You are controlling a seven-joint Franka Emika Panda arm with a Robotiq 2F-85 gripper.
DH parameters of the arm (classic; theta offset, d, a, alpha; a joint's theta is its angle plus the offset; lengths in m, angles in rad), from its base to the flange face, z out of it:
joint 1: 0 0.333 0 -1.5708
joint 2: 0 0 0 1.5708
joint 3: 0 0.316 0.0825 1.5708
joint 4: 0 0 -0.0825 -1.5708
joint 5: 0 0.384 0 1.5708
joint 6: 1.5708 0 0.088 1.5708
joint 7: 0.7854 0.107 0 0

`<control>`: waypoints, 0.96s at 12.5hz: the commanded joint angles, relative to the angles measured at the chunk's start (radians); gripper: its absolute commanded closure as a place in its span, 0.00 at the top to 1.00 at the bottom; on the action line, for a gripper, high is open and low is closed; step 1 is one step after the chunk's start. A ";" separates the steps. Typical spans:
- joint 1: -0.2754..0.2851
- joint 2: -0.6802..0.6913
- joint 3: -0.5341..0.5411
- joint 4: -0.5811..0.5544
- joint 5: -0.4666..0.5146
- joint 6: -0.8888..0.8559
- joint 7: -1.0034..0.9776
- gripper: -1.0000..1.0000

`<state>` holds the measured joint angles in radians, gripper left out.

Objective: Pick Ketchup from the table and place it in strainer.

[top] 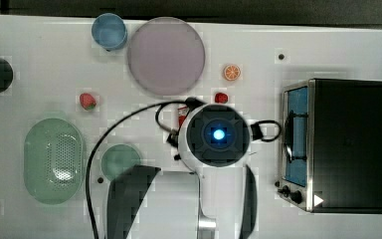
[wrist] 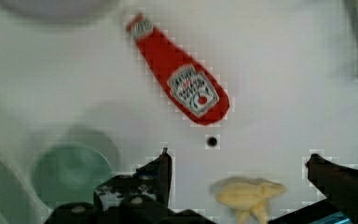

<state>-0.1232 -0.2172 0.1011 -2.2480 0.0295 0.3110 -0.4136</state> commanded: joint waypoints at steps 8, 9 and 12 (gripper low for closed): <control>-0.011 0.155 0.038 -0.204 0.001 0.459 -0.588 1.00; -0.011 0.192 0.038 -0.204 0.001 0.494 -0.589 1.00; -0.011 0.304 0.036 -0.204 -0.001 0.580 -0.589 1.00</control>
<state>-0.1304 0.0870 0.1348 -2.4512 0.0286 0.8882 -0.9521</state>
